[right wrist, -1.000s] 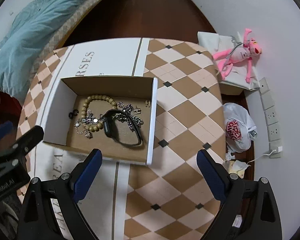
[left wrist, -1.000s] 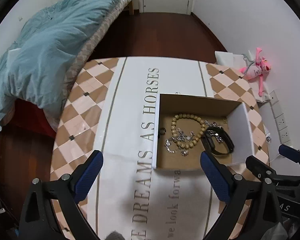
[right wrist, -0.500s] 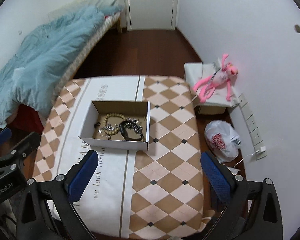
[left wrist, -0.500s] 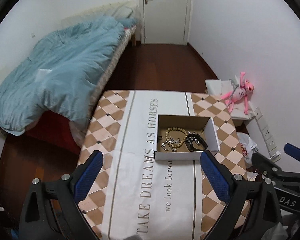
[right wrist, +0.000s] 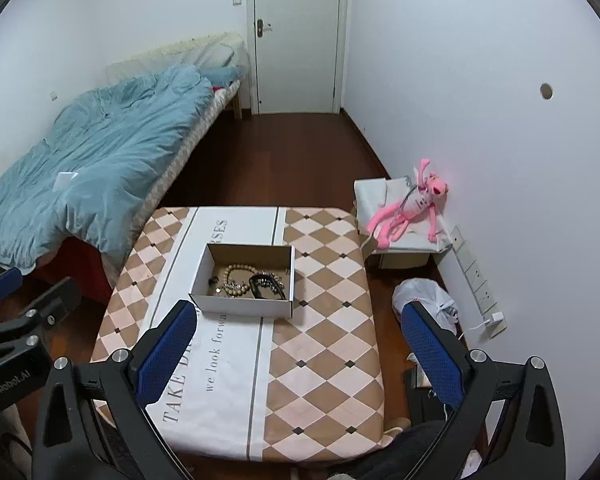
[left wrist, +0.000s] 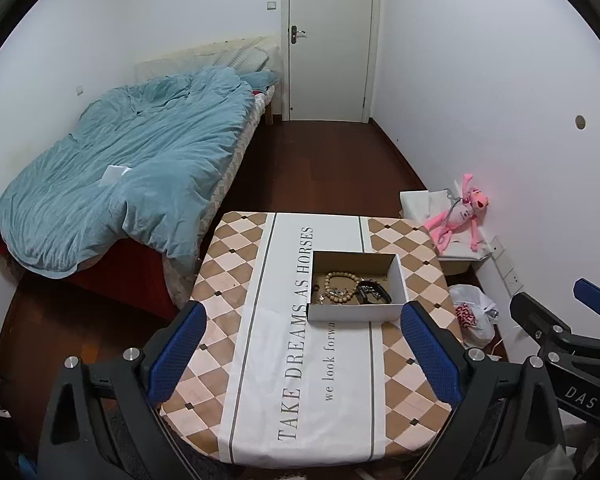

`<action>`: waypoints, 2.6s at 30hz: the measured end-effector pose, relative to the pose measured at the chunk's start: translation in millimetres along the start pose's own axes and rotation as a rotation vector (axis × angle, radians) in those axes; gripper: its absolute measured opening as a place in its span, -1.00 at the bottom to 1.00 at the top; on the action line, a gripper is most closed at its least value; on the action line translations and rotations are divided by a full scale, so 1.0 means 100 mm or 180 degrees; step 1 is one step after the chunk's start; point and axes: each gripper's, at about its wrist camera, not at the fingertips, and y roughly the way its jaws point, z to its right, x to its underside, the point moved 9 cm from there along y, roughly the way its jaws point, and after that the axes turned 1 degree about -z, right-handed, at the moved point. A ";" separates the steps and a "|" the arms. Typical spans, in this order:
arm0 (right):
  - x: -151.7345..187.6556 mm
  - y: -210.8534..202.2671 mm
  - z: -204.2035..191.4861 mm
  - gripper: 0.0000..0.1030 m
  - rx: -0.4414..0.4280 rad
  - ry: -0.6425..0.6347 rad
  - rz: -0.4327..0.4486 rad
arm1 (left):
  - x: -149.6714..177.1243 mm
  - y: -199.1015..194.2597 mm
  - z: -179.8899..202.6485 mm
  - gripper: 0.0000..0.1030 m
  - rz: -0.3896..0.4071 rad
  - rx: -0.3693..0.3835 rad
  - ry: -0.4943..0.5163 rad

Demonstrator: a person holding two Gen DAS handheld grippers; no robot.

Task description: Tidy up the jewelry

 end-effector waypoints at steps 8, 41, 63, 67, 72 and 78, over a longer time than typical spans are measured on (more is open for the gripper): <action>-0.07 -0.19 0.02 1.00 0.0034 0.0015 0.0057 | -0.03 -0.09 0.01 0.93 -0.0008 -0.0044 0.0015; -0.41 1.03 0.04 1.00 0.0145 -0.0092 -0.0598 | -0.29 0.80 0.04 0.93 -0.0549 -0.0197 0.0055; -0.28 1.18 -0.02 1.00 0.0124 -0.0169 -0.0772 | -0.15 0.96 0.01 0.93 -0.0648 -0.0206 0.0066; -0.27 1.20 -0.02 1.00 0.0117 -0.0165 -0.0791 | -0.13 1.00 0.00 0.93 -0.0665 -0.0210 0.0061; -0.27 1.20 -0.02 1.00 0.0123 -0.0170 -0.0791 | -0.13 1.02 0.00 0.93 -0.0668 -0.0212 0.0061; -0.26 1.21 -0.02 1.00 0.0115 -0.0156 -0.0801 | -0.11 1.03 0.00 0.93 -0.0679 -0.0210 0.0063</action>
